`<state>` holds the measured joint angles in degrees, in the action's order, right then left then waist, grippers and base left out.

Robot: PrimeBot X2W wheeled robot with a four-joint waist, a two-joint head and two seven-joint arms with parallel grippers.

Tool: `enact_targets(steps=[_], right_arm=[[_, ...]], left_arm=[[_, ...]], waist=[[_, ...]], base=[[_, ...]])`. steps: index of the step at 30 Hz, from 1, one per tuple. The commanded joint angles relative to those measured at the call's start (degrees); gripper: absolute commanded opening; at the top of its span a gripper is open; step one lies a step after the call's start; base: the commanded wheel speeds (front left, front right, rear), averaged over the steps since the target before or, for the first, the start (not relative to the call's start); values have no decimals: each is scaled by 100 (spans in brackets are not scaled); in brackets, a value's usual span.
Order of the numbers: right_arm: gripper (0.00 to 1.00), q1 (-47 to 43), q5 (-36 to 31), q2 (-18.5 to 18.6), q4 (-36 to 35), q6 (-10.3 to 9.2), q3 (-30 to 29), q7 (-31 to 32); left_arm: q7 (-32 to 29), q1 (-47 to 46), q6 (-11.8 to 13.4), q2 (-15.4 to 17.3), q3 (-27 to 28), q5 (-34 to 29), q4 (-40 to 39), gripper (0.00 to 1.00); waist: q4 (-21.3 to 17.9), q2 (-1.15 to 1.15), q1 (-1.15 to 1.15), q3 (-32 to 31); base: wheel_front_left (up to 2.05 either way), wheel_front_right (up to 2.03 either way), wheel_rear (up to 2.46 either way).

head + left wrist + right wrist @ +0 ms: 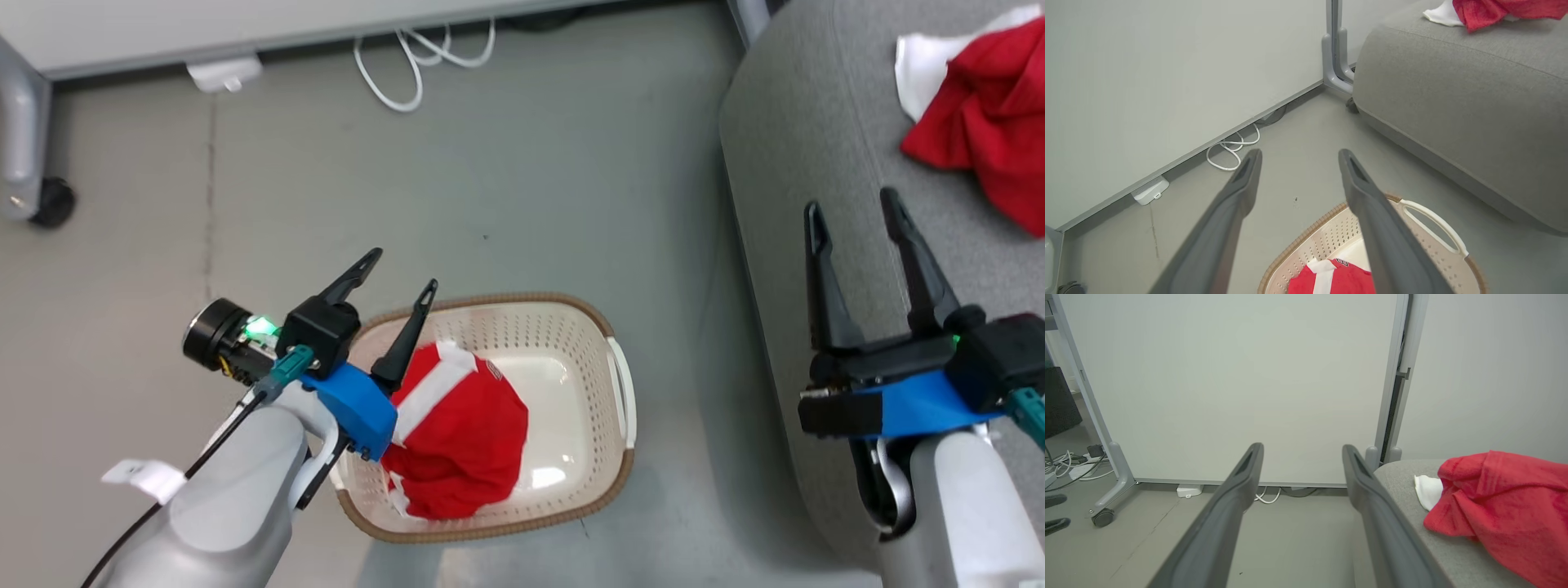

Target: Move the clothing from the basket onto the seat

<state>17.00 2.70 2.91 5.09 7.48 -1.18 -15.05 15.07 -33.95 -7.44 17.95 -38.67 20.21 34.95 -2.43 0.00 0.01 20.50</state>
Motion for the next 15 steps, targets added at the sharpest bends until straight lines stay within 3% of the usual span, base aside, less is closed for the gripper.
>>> enact_targets(steps=[1, 15], right_arm=[[100, 258, 27, -3, -79, 2, 45, -20], [100, 995, 41, -4, -384, 3, 309, -20]], left_arm=[[15, -338, -4, 82, -355, 99, 244, 100], [-12, -1610, -4, 78, -2587, 682, 1616, 100]], waist=[[-244, 0, -1, 523], [-557, 0, -1, 1748]], base=[[0, 0, 0], [0, 0, 0]])
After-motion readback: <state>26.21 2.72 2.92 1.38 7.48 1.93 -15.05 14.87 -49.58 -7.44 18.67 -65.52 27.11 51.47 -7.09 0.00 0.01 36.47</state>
